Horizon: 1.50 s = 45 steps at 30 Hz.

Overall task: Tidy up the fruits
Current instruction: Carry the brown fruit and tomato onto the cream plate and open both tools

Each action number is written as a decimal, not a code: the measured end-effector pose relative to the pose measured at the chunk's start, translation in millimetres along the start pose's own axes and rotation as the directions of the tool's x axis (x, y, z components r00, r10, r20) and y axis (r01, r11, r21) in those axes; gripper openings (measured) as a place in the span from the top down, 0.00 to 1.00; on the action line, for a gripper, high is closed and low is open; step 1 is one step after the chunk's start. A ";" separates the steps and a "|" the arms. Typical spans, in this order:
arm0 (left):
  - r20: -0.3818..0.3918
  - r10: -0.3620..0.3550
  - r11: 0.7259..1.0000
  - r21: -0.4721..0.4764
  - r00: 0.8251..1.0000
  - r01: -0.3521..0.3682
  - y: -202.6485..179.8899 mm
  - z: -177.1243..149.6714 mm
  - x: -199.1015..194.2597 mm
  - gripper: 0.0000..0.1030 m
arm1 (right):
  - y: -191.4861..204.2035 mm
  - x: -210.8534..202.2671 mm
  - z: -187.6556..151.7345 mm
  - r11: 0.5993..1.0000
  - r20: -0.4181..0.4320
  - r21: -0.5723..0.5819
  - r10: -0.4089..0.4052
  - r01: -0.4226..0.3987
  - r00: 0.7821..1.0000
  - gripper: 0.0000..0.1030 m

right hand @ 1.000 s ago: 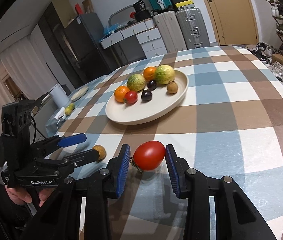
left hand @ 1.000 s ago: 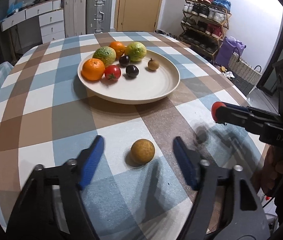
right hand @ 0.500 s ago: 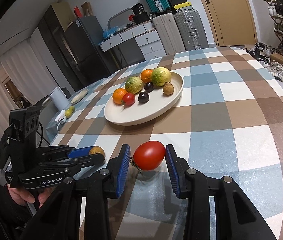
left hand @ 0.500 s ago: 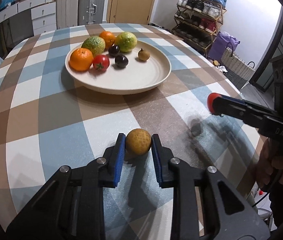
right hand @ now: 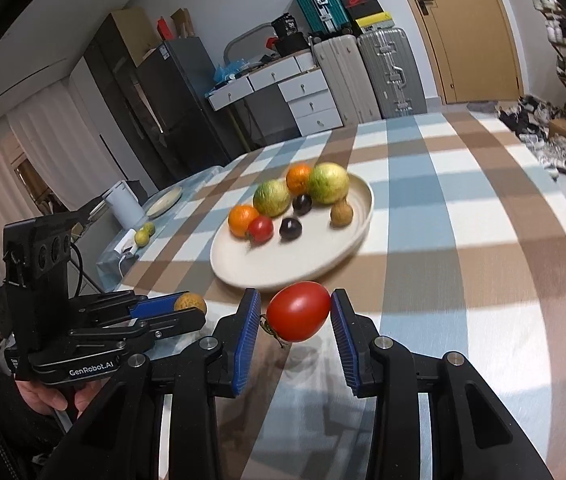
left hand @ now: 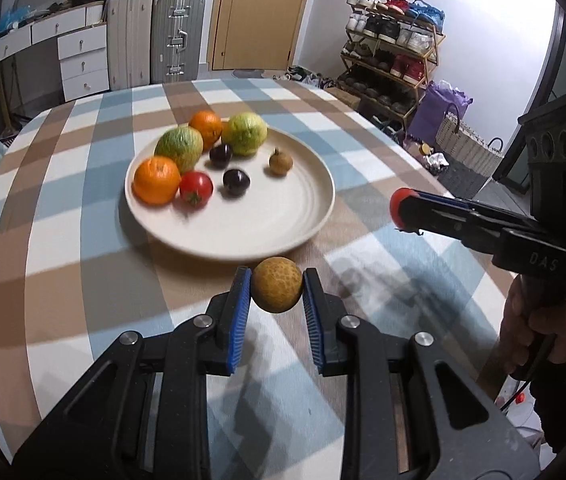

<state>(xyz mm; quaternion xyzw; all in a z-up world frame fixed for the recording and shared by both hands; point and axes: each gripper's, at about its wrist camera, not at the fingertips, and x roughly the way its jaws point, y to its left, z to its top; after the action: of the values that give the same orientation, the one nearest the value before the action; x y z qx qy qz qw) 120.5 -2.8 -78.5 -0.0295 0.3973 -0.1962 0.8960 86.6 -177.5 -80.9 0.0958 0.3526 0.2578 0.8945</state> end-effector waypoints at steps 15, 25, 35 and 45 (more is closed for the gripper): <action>0.002 -0.032 0.999 -0.019 0.999 0.032 1.9 66.8 56.2 0.77 | -29.1 44.2 70.2 1.000 -0.017 -0.012 0.014 -0.014 1.000 0.64; -0.018 -0.060 0.998 -0.012 0.998 0.060 3.7 93.6 94.8 0.77 | -47.2 85.3 102.8 0.999 -0.052 -0.034 0.010 -0.011 0.999 0.64; -0.045 -0.081 0.997 -0.016 0.996 0.081 10.4 95.5 118.5 0.77 | -56.5 114.4 107.4 0.999 -0.088 -0.032 0.015 -0.018 0.996 0.64; -0.049 -0.084 0.996 -0.010 0.995 0.083 11.7 96.5 123.1 0.77 | -59.9 124.6 104.4 1.000 -0.097 -0.024 0.009 -0.011 0.995 0.64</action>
<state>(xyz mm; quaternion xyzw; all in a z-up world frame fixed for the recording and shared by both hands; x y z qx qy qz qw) 268.9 -48.1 -101.3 -0.0449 0.4183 -0.2324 0.8769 258.3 -161.4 -98.0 0.0742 0.3920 0.2710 0.8760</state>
